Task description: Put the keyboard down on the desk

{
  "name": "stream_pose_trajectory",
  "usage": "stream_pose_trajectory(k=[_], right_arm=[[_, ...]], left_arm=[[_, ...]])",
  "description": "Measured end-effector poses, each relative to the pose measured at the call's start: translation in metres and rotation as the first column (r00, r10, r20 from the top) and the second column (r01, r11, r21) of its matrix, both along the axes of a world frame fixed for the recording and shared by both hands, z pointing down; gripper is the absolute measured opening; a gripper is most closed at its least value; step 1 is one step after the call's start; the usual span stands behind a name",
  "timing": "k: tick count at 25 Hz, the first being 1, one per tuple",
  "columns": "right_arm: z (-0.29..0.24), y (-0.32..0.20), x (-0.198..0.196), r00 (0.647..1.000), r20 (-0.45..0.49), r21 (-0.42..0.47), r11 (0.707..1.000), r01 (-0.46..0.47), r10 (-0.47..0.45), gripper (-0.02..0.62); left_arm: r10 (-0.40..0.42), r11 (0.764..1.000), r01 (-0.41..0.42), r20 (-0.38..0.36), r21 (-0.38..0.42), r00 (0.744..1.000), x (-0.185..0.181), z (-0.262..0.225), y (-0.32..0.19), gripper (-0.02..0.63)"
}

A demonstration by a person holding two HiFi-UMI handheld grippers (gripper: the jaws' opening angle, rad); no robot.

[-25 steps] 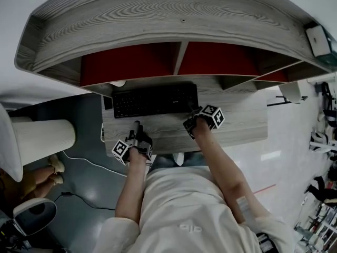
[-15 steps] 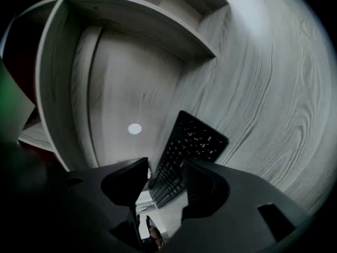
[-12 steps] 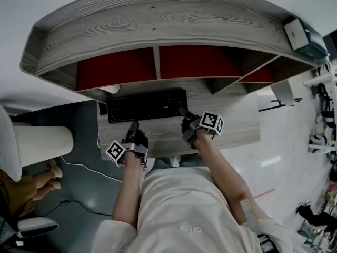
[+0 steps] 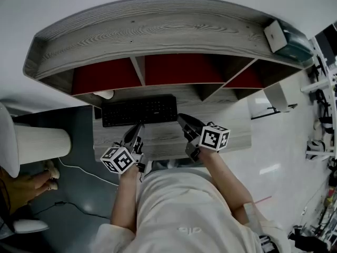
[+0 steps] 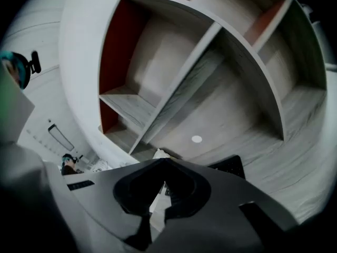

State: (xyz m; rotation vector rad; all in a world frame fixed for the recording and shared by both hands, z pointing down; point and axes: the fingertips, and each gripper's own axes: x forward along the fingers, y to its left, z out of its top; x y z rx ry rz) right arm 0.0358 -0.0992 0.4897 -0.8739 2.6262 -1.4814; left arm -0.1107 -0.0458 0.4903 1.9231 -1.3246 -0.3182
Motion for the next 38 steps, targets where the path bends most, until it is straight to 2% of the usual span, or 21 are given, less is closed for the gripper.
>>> stream_pose_trajectory(k=[2,4,8,15,17,21,25,30,35,38], right_arm=[[-0.019,0.004,0.007,0.999,-0.03,0.079,0.996,0.03,-0.028,0.029],[-0.036,0.006,0.015,0.996,-0.073,0.162,0.985,0.055,-0.044,0.029],[-0.067,0.011,0.032,0.987,-0.152,0.312,0.945,0.096,-0.051,0.029],[-0.116,0.022,0.053,0.941,-0.337,0.542,0.818,0.193,0.001,0.029],[-0.129,0.024,0.057,0.936,-0.352,0.576,0.793,0.2,0.019,0.029],[-0.151,0.027,0.064,0.928,-0.37,0.627,0.751,0.208,0.052,0.029],[-0.162,0.029,0.068,0.917,-0.39,0.656,0.723,0.215,0.081,0.03],[-0.171,0.031,0.064,0.919,-0.385,0.675,0.705,0.217,0.086,0.03],[-0.17,0.028,0.06,0.915,-0.393,0.674,0.706,0.218,0.092,0.029],[-0.168,0.027,0.059,0.916,-0.391,0.672,0.708,0.215,0.094,0.029]], left_arm=[[0.033,0.998,-0.039,0.128,0.044,0.991,0.012,-0.018,0.001,0.015],[0.048,0.994,-0.069,0.233,0.084,0.971,0.021,-0.034,0.001,0.015],[0.031,0.985,-0.092,0.377,0.145,0.926,0.029,-0.066,0.004,0.015],[-0.034,0.961,-0.116,0.525,0.251,0.851,0.034,-0.12,0.011,0.015],[-0.051,0.955,-0.117,0.537,0.273,0.842,0.036,-0.134,0.011,0.015],[-0.056,0.947,-0.126,0.536,0.297,0.842,0.044,-0.15,0.009,0.015],[-0.052,0.935,-0.135,0.503,0.329,0.863,0.051,-0.162,0.01,0.015],[-0.038,0.918,-0.172,0.511,0.357,0.859,0.061,-0.169,0.01,0.015],[-0.028,0.918,-0.182,0.516,0.351,0.856,0.064,-0.166,0.008,0.015],[-0.027,0.918,-0.191,0.536,0.347,0.844,0.065,-0.165,0.006,0.015]])
